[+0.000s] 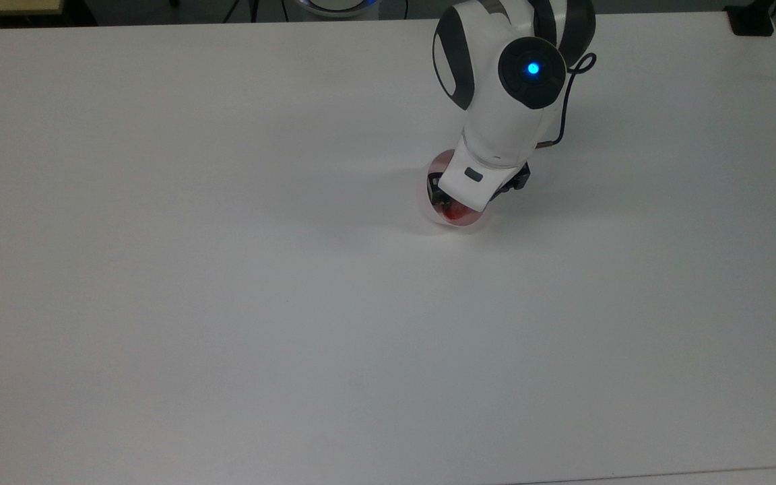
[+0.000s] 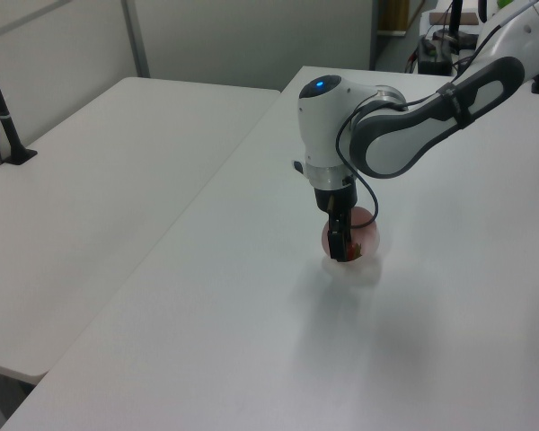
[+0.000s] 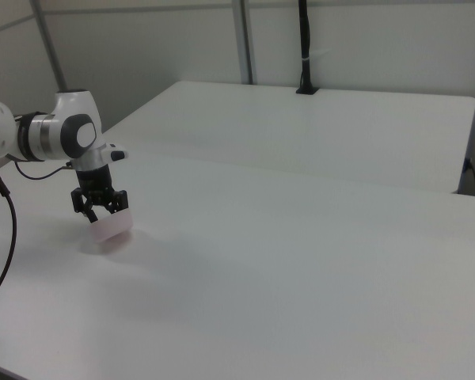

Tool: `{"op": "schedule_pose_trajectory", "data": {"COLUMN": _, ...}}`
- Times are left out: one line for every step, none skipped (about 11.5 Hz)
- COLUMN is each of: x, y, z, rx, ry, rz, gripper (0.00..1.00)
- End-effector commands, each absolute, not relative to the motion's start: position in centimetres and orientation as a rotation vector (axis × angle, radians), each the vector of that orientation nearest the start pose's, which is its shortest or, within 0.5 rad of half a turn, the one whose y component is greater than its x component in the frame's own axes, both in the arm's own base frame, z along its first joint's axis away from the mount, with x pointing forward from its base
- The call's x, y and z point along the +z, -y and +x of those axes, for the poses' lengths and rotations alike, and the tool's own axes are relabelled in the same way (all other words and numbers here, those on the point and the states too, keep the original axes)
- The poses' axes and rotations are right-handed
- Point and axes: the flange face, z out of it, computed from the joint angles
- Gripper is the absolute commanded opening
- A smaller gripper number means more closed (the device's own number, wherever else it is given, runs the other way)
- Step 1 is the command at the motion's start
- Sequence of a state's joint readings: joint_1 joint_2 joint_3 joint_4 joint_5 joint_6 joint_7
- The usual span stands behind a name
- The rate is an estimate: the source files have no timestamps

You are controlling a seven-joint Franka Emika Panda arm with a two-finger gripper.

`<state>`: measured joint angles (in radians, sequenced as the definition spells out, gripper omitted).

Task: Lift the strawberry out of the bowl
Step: 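Lower the open gripper into the bowl around the red strawberry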

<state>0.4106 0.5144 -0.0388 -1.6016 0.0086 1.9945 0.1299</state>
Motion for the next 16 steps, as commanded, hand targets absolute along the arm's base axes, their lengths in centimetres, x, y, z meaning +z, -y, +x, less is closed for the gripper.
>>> {"op": "schedule_pose_trajectory", "data": {"x": 32.8, "y": -24.6, "z": 62.5, "rx": 0.147, "ry": 0.343, "rz": -3.156, "gripper": 0.71}}
{"op": "schedule_pose_trajectory", "data": {"x": 33.6, "y": -24.3, "z": 62.5, "rx": 0.133, "ry": 0.339, "rz": -3.155, "gripper": 0.71}}
{"op": "schedule_pose_trajectory", "data": {"x": 34.8, "y": -23.4, "z": 62.8, "rx": 0.110, "ry": 0.311, "rz": -3.157, "gripper": 0.71}}
{"op": "schedule_pose_trajectory", "data": {"x": 35.7, "y": -22.5, "z": 63.1, "rx": 0.097, "ry": 0.271, "rz": -3.141, "gripper": 0.69}}
{"op": "schedule_pose_trajectory", "data": {"x": 35.8, "y": -22.0, "z": 63.3, "rx": 0.093, "ry": 0.260, "rz": -3.142, "gripper": 0.64}}
{"op": "schedule_pose_trajectory", "data": {"x": 35.8, "y": -21.9, "z": 63.3, "rx": 0.098, "ry": 0.260, "rz": -3.142, "gripper": 0.60}}
{"op": "schedule_pose_trajectory", "data": {"x": 35.8, "y": -21.7, "z": 63.2, "rx": 0.116, "ry": 0.260, "rz": -3.145, "gripper": 0.58}}
{"op": "schedule_pose_trajectory", "data": {"x": 36.1, "y": -21.7, "z": 63.0, "rx": 0.126, "ry": 0.263, "rz": -3.145, "gripper": 0.59}}
{"op": "schedule_pose_trajectory", "data": {"x": 36.4, "y": -21.6, "z": 62.8, "rx": 0.150, "ry": 0.270, "rz": -3.145, "gripper": 0.64}}
{"op": "schedule_pose_trajectory", "data": {"x": 36.7, "y": -21.2, "z": 62.4, "rx": 0.191, "ry": 0.304, "rz": -3.143, "gripper": 0.64}}
{"op": "schedule_pose_trajectory", "data": {"x": 36.8, "y": -20.9, "z": 62.0, "rx": 0.257, "ry": 0.363, "rz": -3.135, "gripper": 0.64}}
{"op": "schedule_pose_trajectory", "data": {"x": 36.7, "y": -20.8, "z": 61.7, "rx": 0.284, "ry": 0.380, "rz": -3.132, "gripper": 0.64}}
{"op": "schedule_pose_trajectory", "data": {"x": 36.3, "y": -20.8, "z": 61.7, "rx": 0.286, "ry": 0.368, "rz": -3.135, "gripper": 0.64}}
{"op": "schedule_pose_trajectory", "data": {"x": 35.9, "y": -20.8, "z": 61.6, "rx": 0.298, "ry": 0.347, "rz": -3.127, "gripper": 0.64}}
{"op": "schedule_pose_trajectory", "data": {"x": 35.0, "y": -20.8, "z": 61.2, "rx": 0.332, "ry": 0.310, "rz": -3.101, "gripper": 0.64}}
{"op": "schedule_pose_trajectory", "data": {"x": 34.6, "y": -20.5, "z": 61.1, "rx": 0.336, "ry": 0.256, "rz": -3.099, "gripper": 0.64}}
